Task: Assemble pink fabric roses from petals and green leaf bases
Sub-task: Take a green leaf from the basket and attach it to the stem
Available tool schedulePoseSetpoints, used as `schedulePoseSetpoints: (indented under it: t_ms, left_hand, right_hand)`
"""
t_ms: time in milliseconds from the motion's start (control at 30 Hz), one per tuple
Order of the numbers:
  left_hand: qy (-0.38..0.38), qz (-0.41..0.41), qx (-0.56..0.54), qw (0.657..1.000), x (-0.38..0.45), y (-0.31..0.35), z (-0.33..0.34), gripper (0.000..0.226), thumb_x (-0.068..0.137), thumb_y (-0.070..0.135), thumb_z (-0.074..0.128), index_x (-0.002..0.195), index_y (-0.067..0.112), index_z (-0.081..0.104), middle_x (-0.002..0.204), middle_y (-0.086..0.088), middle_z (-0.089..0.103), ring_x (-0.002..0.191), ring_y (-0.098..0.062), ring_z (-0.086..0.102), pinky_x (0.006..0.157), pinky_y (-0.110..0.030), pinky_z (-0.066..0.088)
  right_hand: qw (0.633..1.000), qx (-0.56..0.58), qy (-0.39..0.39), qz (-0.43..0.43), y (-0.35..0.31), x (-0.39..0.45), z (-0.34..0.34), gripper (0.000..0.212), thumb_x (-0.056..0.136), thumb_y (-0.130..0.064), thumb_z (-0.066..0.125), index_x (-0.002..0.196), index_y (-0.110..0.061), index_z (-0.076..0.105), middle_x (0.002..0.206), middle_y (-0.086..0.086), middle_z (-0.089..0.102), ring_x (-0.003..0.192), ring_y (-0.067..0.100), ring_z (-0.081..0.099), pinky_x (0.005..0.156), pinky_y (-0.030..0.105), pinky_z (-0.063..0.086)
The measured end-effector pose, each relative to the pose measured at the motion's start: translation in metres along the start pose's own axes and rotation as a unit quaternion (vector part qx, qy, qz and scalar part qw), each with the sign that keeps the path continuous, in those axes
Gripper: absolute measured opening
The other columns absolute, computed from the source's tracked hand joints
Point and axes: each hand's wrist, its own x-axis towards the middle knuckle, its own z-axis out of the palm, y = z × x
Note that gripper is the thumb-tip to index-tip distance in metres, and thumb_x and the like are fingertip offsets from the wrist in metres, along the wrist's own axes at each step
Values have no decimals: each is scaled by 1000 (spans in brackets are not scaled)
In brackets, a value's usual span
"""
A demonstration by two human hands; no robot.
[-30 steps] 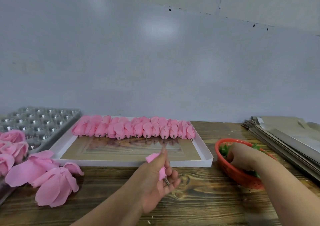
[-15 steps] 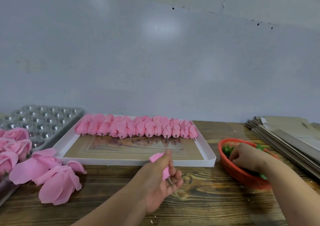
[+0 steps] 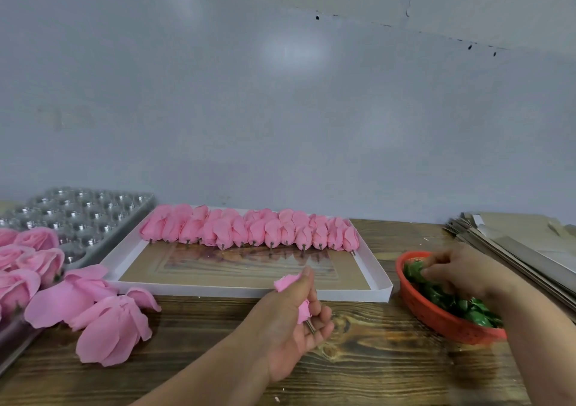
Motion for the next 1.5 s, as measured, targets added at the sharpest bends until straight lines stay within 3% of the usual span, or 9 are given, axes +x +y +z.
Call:
schedulePoseSetpoints:
  t_ms: [167,367,633,933,1133,1267,1333,1433,1500]
  left_hand:
    - [2,-4,-6,1000,-1,1,1,33,83,33,67,58,13,58,55,-2,52,51,-15,57,69,-35,54]
    - [3,0,-3,1000,0,1,1,30,76,33,69,57,13,58,55,-3,53,51,-15,57,66,-34,54]
    - [6,39,-13,999,0,2,5,32,81,35,65,62,12,56,55,-4,53,51,-15,59,66,-34,54]
    - [87,150,9,985,2,9,6,37,92,36,56,65,10,55,57,-4,55,62,-18,60,70,-32,47]
    - [123,221,91,963,-3,9,8,49,86,51,55,49,19,58,80,-13,66,89,-27,58,92,-43,45]
    - [97,218,139,961,-12,6,15,48,59,66,54,50,20,62,85,-18,66,79,-27,59,80,-47,51]
    - [84,211,140,964,-12,4,14,46,57,65,55,51,20,64,79,-15,64,71,-26,59,68,-43,50]
    - [75,203,139,966,-8,3,11,46,71,60,57,53,18,63,76,-14,64,67,-26,60,61,-40,50]
    - [77,199,139,967,-5,2,9,45,83,53,58,62,13,63,77,-13,67,69,-25,63,66,-40,54]
  right_hand:
    - [980,194,44,-15,-8,-6,5,17,89,-4,54,73,-3,55,71,21,70,69,37,65,57,35,49]
    - [931,347,98,-62,-19,-18,21,18,79,8,60,64,0,54,77,14,68,66,21,66,57,28,54]
    - [829,535,-92,-131,-53,-45,67,15,68,-4,62,83,-1,65,75,13,66,61,20,63,44,25,50]
    - [935,285,-113,-176,-70,-75,107,29,74,12,63,93,-8,69,70,1,60,57,15,53,55,28,46]
    - [946,249,-127,-162,-72,-80,104,19,72,9,65,81,-6,70,64,5,61,57,16,52,56,26,44]
    - [928,254,-189,-197,-80,-87,111,24,73,12,65,88,-5,73,78,-8,67,69,2,58,66,21,45]
    - [917,282,-200,-197,-81,-86,117,20,75,13,64,89,0,71,73,-16,67,66,-1,58,58,17,45]
    - [908,335,-185,-173,-80,-85,120,16,75,16,61,82,3,68,67,2,69,60,22,54,51,26,44]
    - [909,341,-155,-183,-80,-84,121,15,74,14,63,76,1,68,75,11,70,61,22,50,52,30,39]
